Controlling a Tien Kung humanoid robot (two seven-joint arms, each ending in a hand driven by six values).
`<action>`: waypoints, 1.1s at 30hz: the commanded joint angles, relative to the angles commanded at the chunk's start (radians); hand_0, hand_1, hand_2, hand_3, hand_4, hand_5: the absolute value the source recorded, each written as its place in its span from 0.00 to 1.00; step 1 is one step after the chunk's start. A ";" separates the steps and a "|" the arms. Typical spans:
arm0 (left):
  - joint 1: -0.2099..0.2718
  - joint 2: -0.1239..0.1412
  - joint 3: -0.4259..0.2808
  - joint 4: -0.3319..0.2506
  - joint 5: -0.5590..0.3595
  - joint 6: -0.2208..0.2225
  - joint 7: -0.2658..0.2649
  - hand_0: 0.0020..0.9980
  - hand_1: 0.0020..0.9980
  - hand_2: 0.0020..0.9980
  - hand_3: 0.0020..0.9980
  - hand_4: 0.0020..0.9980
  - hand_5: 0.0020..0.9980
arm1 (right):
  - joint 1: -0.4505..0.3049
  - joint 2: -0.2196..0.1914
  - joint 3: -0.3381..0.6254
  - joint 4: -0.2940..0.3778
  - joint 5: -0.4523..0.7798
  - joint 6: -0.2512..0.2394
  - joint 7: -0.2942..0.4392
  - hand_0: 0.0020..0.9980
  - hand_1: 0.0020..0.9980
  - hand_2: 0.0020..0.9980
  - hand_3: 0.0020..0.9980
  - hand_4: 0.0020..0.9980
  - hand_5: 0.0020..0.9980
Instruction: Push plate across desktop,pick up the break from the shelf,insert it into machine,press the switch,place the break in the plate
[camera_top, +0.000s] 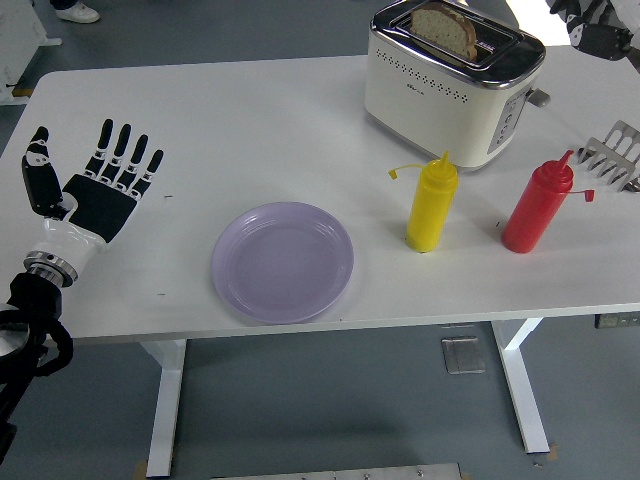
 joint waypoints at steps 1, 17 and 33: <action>0.000 0.001 0.001 0.001 -0.002 0.000 0.000 0.82 0.75 0.70 0.71 0.79 1.00 | 0.018 -0.001 -0.015 -0.004 0.012 0.010 -0.013 0.34 0.44 0.50 0.56 0.53 0.00; -0.014 0.028 0.014 0.021 -0.020 0.000 0.001 0.82 0.75 0.70 0.71 0.79 1.00 | 0.428 0.155 -0.349 -0.311 0.170 0.121 -0.117 0.65 0.70 0.70 0.71 0.73 0.25; -0.017 0.046 0.043 0.026 -0.026 0.000 0.001 0.81 0.75 0.70 0.71 0.79 1.00 | 0.632 0.355 -0.559 -0.682 0.359 0.098 -0.117 0.64 0.71 0.71 0.72 0.78 0.34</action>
